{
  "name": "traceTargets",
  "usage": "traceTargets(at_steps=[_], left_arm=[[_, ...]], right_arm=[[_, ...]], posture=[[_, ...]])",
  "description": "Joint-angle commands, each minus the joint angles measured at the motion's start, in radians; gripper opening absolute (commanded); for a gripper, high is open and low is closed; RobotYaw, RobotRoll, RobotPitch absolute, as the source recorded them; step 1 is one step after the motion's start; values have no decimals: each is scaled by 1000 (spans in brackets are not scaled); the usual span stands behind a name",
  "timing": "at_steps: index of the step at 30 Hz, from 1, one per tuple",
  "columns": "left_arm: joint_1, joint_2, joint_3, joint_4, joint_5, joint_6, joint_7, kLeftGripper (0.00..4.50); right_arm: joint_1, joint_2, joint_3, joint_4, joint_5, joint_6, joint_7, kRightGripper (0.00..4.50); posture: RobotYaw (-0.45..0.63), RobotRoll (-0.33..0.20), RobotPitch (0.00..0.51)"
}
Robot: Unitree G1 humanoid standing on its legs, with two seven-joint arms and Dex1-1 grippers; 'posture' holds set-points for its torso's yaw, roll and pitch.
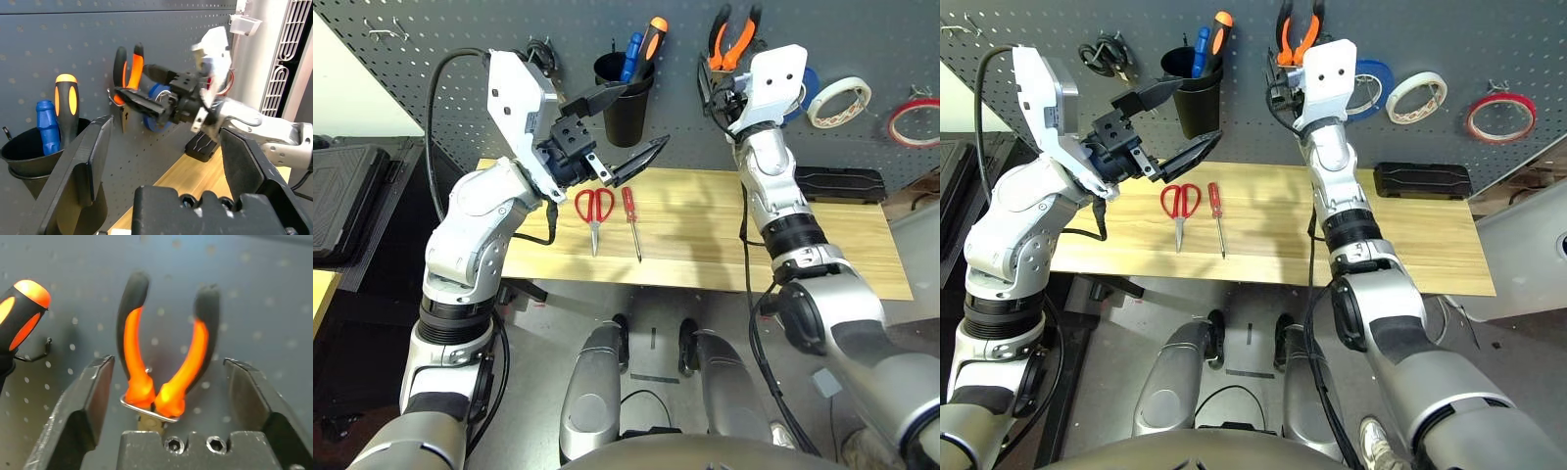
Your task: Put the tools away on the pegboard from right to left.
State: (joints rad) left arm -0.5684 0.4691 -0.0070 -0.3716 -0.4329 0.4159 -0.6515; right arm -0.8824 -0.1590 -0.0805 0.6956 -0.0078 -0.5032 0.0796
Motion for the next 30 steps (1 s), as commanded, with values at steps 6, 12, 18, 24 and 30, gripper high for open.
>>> traceTargets(at_steps=[6, 12, 18, 24, 30], left_arm=[[32, 1, -8, 9, 23, 11, 21, 4500], [71, -17, -21, 47, 52, 0, 46, 4500], [117, -32, -56, 93, 118, 52, 105, 4500], [165, -82, -103, 140, 172, 179, 199, 4500], [171, -167, -129, 252, 230, 256, 299, 4500]], right_arm=[[258, -149, 75, -282, -65, -93, 149, 4492], [449, -219, 100, -412, 12, 2, 295, 4492], [603, -280, 144, -502, 46, 159, 445, 4492], [663, -307, 171, -547, 54, 361, 532, 4492], [692, -318, 187, -561, 40, 500, 573, 4492]], posture=[[227, 0, 219], [212, 0, 224], [205, 0, 227], [203, 0, 230], [204, 0, 237]])
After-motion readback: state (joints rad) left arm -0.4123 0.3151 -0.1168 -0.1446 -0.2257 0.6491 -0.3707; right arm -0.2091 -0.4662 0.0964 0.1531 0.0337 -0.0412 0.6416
